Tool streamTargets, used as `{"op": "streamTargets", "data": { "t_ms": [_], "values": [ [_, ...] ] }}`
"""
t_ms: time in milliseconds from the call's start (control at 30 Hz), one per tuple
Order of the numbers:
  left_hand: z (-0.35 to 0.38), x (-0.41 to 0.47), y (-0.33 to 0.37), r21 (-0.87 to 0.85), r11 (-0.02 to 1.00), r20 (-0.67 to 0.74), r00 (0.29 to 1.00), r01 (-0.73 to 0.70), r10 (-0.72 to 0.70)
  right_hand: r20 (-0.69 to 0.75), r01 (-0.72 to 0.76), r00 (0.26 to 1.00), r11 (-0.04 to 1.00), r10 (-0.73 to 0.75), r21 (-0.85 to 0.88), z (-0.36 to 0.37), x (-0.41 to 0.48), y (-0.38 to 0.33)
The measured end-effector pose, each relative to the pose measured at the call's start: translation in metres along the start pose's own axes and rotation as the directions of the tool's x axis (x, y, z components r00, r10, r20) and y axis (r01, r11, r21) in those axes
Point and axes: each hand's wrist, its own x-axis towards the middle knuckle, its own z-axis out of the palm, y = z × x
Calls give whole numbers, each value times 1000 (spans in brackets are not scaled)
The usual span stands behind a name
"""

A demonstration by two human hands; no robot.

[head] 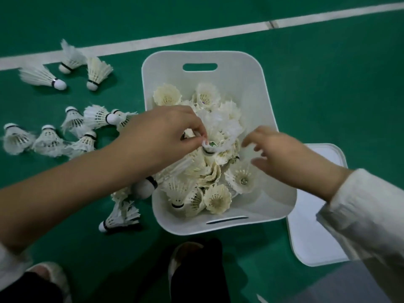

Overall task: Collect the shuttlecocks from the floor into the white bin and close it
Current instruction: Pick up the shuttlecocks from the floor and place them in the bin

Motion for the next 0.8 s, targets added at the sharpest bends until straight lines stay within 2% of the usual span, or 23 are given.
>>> {"op": "streamTargets", "data": {
  "t_ms": [67, 133, 200, 233, 300, 367, 433, 467, 567, 633, 800],
  "values": [
    [2, 3, 3, -3, 1000, -2, 1000, -23, 23, -138, -30, 987, 950, 76, 310, -18, -8, -6],
    [6, 5, 7, 5, 999, 11, 999, -39, 39, -113, -57, 981, 790, 158, 610, -25, -9, -14],
    [11, 6, 13, 19, 999, 31, 998, -49, 48, -72, -71, 981, 681, 179, 729, -22, -4, -17],
    [14, 6, 15, 25, 998, 31, 998, -59, 59, -60, -77, 982, 671, 179, 737, -18, 0, -17],
    [18, 5, 19, 21, 997, 25, 997, -75, 75, -80, -80, 978, 709, 191, 701, -13, 8, -14],
    [19, 2, 21, -46, 997, 37, 997, -63, 65, -158, -72, 966, 804, 202, 590, -15, 14, -6],
    [16, -3, 23, -133, 990, 53, 998, -36, 44, -252, -82, 953, 944, 168, 320, -21, 14, 3],
    [14, -5, 23, -168, 986, 59, 998, -20, 30, -276, -100, 951, 982, 141, 159, -22, 15, 7],
    [9, -11, 17, -168, 986, 65, 998, -1, 12, -230, -92, 972, 976, 45, -196, -11, 22, 13],
    [10, -13, 12, -77, 992, 26, 995, -97, 99, -138, -36, 990, 960, -3, -276, 4, 30, 10],
    [17, -16, -2, 55, 957, -33, 958, -283, 285, -7, 12, 1000, 970, -14, -242, 25, 50, 9]
  ]
}}
